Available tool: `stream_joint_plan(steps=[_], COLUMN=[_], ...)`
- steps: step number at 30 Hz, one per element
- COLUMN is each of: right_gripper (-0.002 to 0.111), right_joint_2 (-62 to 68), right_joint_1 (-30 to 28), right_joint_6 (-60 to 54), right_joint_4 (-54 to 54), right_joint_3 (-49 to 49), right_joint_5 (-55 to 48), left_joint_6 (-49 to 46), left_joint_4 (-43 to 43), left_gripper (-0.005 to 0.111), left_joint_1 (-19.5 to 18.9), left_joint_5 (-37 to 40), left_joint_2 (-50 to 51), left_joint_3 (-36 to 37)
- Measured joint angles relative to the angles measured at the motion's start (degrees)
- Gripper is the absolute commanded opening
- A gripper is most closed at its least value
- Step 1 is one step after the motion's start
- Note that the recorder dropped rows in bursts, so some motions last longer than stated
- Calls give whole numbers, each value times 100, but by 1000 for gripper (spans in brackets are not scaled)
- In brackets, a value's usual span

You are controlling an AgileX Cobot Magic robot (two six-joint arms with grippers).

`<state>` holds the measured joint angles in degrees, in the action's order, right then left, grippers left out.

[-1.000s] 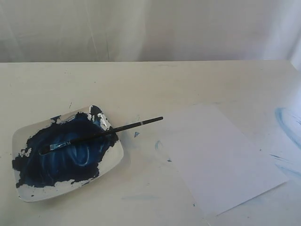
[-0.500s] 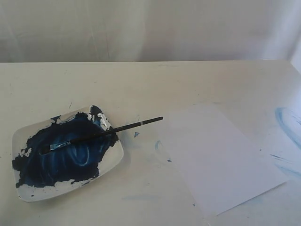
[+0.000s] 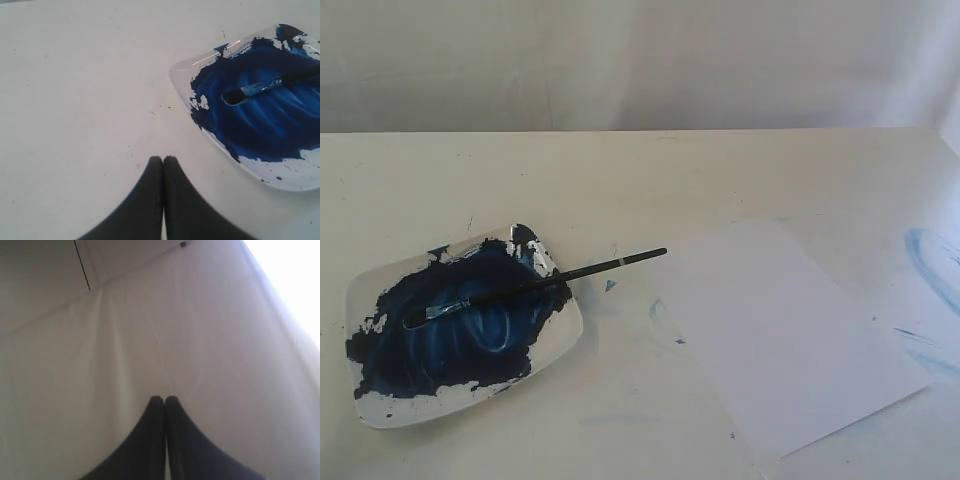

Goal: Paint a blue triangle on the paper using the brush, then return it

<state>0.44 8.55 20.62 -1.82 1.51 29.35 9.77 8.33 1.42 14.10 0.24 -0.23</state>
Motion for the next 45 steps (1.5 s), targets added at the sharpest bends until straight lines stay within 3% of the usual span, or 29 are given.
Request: stream_joint_plan(steps=[7,9,10,12,15,20,22,24,31,37,42,45], right_gripper=[0,0,0,0,0,0,0,0,0,0,0,0], right_joint_2=[1569,2321,3095,3837,4798,6349,6957,7483,9079,9874,10243,10479], right_joint_1=[0,23,143,364,827,1904,2339,2638,2975,2975,2989,3155], right_joint_6=[456,696,725,312,-1516,-6441,-7591,-8039,-8030,-7612,-7154,-6576], right_joint_4=[20,-7,-327,-1016,-2840,-7090,-8086,-8451,-8674,-8555,-9459,-9698], right_joint_3=[1368,1939,2460,2834,3242,3783,4062,4355,5456,6184,6347,6357], right_joint_5=[-1813,-2780,-3801,-4579,-5198,-5774,-5909,-5746,-5271,-5761,-6122,-5740], left_joint_6=[0,0,0,0,0,0,0,0,0,0,0,0], left_joint_4=[0,0,0,0,0,0,0,0,0,0,0,0], left_gripper=[0,0,0,0,0,0,0,0,0,0,0,0], left_joint_1=[0,0,0,0,0,0,0,0,0,0,0,0], left_joint_5=[0,0,0,0,0,0,0,0,0,0,0,0], left_joint_2=[0,0,0,0,0,0,0,0,0,0,0,0], left_joint_3=[0,0,0,0,0,0,0,0,0,0,0,0])
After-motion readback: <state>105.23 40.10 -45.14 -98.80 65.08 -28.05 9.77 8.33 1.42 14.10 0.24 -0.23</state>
